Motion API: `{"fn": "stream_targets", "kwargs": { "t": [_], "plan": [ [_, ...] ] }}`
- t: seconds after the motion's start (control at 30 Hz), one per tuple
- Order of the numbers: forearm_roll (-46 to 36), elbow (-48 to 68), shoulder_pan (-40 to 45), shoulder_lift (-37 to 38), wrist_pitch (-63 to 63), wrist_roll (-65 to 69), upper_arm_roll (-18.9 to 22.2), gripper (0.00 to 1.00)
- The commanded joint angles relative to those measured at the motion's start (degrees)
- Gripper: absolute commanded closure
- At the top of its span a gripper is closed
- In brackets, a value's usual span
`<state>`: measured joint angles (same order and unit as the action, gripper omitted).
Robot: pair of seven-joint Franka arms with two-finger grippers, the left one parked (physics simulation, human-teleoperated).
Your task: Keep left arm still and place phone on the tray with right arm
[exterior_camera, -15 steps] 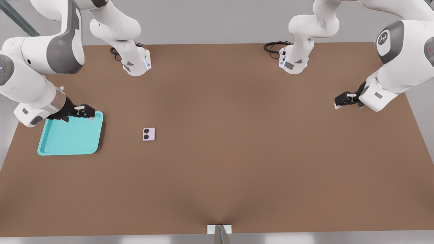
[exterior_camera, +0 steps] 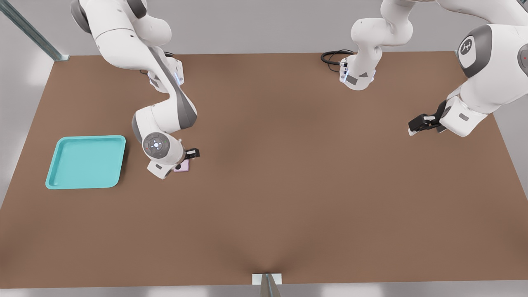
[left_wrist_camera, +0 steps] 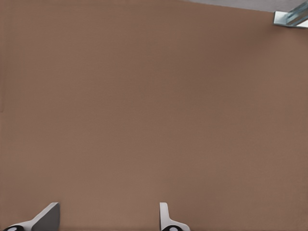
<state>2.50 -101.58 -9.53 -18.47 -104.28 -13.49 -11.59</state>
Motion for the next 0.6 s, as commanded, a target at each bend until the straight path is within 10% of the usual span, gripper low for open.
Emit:
{"fn": "stream_targets", "kwargs": {
  "t": [0.0, 0.57],
  "plan": [
    [-2.94, -3.70, 3.90, 0.37, -14.55, -20.35, -0.89, 0.00],
    [-0.39, -19.62, 5.92, -3.15, -35.12, -15.26, -2.29, 0.01]
  ]
}}
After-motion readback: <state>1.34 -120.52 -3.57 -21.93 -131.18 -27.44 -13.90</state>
